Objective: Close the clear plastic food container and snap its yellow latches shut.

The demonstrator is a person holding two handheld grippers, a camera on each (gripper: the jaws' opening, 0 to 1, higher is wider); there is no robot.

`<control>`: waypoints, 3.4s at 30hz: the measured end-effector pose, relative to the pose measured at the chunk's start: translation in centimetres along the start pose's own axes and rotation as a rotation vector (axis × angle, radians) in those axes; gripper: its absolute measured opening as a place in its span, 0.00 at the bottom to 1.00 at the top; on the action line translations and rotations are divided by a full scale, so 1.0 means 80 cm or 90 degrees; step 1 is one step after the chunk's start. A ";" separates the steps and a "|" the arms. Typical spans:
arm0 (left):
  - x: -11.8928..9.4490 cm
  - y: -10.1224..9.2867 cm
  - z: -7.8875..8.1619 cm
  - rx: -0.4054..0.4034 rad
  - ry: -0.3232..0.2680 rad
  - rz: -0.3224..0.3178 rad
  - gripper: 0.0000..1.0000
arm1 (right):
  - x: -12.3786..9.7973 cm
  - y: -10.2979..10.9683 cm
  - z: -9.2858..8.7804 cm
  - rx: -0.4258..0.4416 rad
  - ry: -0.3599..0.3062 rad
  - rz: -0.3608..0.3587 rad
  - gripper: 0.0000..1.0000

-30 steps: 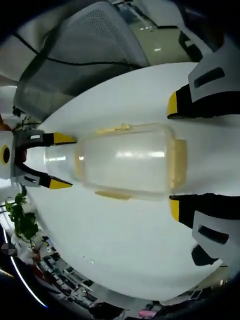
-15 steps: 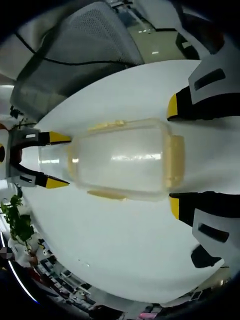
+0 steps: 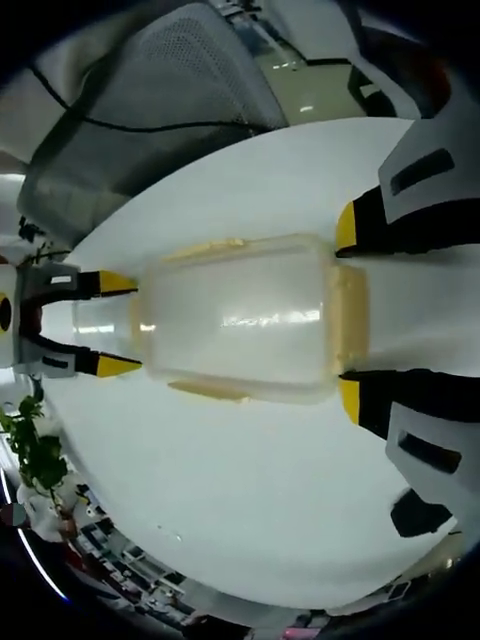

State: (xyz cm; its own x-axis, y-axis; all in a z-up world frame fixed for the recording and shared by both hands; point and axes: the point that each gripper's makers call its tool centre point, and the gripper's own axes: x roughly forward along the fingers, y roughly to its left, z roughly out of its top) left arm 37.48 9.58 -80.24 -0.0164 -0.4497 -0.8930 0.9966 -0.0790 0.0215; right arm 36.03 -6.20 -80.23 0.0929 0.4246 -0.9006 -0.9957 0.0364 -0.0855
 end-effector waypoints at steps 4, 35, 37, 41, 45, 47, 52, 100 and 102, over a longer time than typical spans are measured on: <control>-0.001 -0.001 -0.001 0.001 0.002 -0.001 0.40 | 0.001 0.003 -0.001 0.001 0.008 0.011 0.37; -0.008 -0.010 0.002 -0.023 0.037 0.002 0.36 | -0.003 0.006 0.000 -0.008 0.028 0.025 0.36; -0.016 -0.011 0.004 -0.026 0.040 0.003 0.36 | -0.010 0.006 0.005 -0.009 0.021 0.026 0.36; -0.024 -0.018 0.011 -0.030 0.049 -0.005 0.37 | -0.019 0.012 0.008 -0.009 0.014 0.038 0.36; -0.038 -0.019 0.019 -0.039 0.049 -0.003 0.37 | -0.034 0.010 0.014 -0.013 0.003 0.034 0.36; -0.046 -0.020 0.021 -0.042 0.049 -0.002 0.37 | -0.042 0.009 0.019 -0.018 -0.004 0.035 0.36; -0.061 -0.021 0.031 -0.058 0.045 0.003 0.37 | -0.061 0.004 0.025 -0.040 -0.008 0.025 0.36; -0.012 0.019 0.251 0.027 0.067 -0.005 0.36 | -0.209 -0.003 -0.143 0.026 -0.027 -0.015 0.35; -0.010 0.020 0.255 0.030 0.068 -0.007 0.36 | -0.211 -0.002 -0.147 0.030 -0.027 -0.014 0.35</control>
State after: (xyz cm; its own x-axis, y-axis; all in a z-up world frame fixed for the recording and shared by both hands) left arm 37.45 -8.30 -70.32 -0.0161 -0.3511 -0.9362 0.9916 -0.1261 0.0302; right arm 34.69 -24.02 -69.99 0.1151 0.4606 -0.8801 -0.9926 0.0883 -0.0836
